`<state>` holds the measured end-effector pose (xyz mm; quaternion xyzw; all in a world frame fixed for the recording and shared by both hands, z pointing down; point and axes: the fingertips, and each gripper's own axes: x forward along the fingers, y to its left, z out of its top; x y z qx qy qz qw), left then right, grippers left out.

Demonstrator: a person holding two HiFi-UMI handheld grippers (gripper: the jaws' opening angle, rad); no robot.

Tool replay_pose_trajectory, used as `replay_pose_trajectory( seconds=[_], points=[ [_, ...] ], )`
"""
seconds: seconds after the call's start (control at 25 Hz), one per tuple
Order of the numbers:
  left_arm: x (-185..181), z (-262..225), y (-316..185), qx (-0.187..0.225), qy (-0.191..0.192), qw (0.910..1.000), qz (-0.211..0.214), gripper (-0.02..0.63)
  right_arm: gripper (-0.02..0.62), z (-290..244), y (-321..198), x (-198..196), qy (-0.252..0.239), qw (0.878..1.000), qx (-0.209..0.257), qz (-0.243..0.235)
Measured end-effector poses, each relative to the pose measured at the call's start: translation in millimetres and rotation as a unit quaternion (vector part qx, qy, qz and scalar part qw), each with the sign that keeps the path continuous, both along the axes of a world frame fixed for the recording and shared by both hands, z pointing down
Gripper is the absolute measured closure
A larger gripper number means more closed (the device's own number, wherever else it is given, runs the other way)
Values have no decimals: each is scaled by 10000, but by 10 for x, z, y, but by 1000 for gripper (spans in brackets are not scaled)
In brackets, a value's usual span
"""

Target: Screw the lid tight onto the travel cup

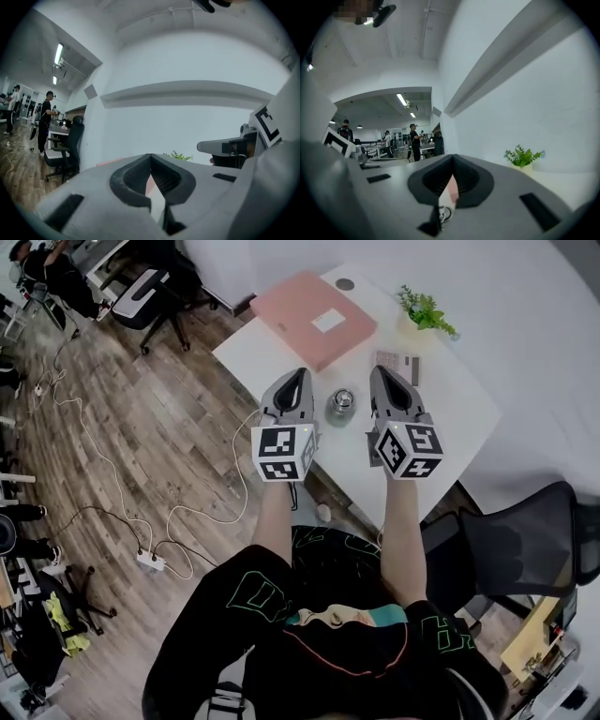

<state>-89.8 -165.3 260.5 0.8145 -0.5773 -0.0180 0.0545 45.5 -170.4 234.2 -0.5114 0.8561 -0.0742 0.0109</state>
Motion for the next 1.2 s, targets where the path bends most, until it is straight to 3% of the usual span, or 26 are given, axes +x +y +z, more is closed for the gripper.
replay_pose_trajectory(
  seconds=[0.2, 0.44, 1.2],
  points=[
    [-94, -325, -94, 97, -267, 9992, -295, 606, 591, -300, -41, 18, 199, 9994, 287, 1],
    [-163, -841, -140, 612, -334, 9968, -393, 606, 591, -626, -43, -2, 225, 9973, 705, -24],
    [-209, -1024, -208, 901, -407, 9939, -492, 606, 591, -723, -87, 150, 432, 9954, 829, 186]
  ],
)
